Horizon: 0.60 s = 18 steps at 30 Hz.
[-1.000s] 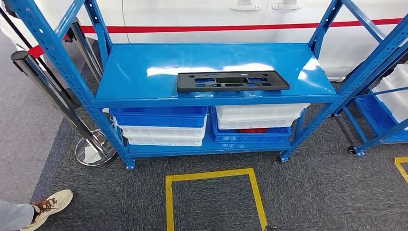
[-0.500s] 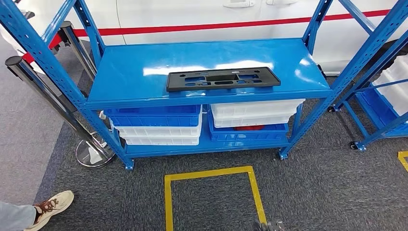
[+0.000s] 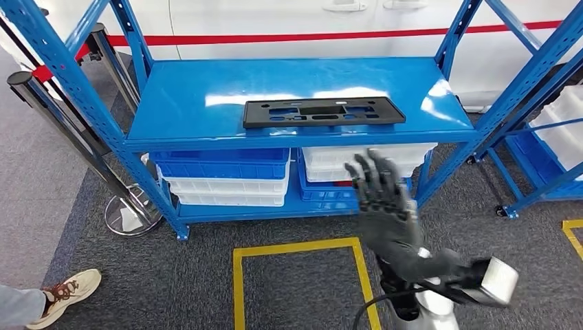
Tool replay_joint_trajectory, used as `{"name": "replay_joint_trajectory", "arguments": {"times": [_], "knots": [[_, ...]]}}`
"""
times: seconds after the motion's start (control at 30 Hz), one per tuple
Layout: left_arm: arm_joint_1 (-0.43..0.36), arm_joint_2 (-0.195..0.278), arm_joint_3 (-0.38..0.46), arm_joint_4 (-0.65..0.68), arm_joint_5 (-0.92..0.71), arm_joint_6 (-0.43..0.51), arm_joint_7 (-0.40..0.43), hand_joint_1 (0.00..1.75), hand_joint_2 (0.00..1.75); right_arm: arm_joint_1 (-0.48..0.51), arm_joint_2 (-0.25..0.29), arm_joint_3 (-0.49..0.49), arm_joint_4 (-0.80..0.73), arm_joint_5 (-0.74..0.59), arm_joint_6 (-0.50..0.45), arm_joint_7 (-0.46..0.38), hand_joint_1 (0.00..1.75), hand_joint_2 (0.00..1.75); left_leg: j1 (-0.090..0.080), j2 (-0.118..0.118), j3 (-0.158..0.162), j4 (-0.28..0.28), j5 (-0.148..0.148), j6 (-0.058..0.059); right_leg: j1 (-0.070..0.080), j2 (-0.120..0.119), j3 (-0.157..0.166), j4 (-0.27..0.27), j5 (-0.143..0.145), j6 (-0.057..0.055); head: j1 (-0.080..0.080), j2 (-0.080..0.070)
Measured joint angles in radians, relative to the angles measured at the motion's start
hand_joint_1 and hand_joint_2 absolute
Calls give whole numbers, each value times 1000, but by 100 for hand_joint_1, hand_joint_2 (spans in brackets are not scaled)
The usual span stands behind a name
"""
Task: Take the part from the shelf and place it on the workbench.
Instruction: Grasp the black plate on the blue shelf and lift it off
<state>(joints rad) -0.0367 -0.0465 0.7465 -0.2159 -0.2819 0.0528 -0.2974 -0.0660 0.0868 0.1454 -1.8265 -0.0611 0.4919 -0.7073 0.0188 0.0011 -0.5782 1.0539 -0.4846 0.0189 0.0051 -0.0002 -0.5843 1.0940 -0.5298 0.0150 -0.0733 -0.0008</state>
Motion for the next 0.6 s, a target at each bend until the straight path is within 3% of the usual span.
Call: {"name": "replay_joint_trajectory", "arguments": {"times": [0.1,0.13,0.17,0.2,0.27,0.3,0.33,0.4,0.47,0.53,0.6], "knots": [[0,0,9,0,0,7,4,0,0,-39,-14,8,-160,7,-28,2,0,0,1,3,-3,0,1,5,-9,0,-84,178,-86,16,2,0],[1,0,12,0,-1,8,5,0,0,-45,-22,13,-193,7,-37,3,0,0,1,2,-3,0,1,6,-12,0,-106,219,-94,19,2,0],[2,0,14,0,-2,9,7,0,0,-51,-32,18,-219,6,-44,4,0,0,1,2,-3,0,1,6,-14,0,-112,226,-83,19,2,0],[2,0,17,0,-3,10,8,0,0,-59,-42,23,-240,2,-48,4,0,0,1,2,-1,0,0,5,-15,0,-99,192,-53,18,2,0],[2,-1,20,0,-4,10,9,0,0,-76,-58,30,-268,-7,-51,4,0,0,2,0,2,-2,0,4,-12,0,-36,55,21,8,2,0],[1,-2,22,0,-4,10,10,0,0,-82,-63,32,-276,-13,-51,4,0,0,2,-1,2,-2,0,1,-8,0,-9,-6,44,0,2,0],[0,-3,24,0,-4,10,11,0,0,-86,-67,34,-281,-17,-50,4,0,0,3,-1,0,-4,2,-4,-3,0,6,-43,54,-6,3,0],[-1,-5,29,0,-4,8,11,0,0,-89,-72,40,-282,-21,-44,4,0,0,3,-2,-2,-11,8,-16,4,1,9,-64,55,-15,4,0],[0,-5,32,0,-4,4,11,0,0,-89,-75,45,-282,-21,-36,4,0,0,1,-1,-1,-11,3,-27,-4,0,17,-84,65,-24,5,0],[0,-4,35,0,-4,-1,11,0,0,-90,-76,48,-281,-24,-27,4,0,0,-1,-1,-26,50,-38,-31,-10,-4,28,-104,75,-33,4,0],[1,-4,39,0,-5,-6,11,0,0,-89,-77,49,-279,-27,-22,4,0,0,-1,-2,-85,175,-99,-33,-6,-6,28,-104,75,-38,3,0]]}}
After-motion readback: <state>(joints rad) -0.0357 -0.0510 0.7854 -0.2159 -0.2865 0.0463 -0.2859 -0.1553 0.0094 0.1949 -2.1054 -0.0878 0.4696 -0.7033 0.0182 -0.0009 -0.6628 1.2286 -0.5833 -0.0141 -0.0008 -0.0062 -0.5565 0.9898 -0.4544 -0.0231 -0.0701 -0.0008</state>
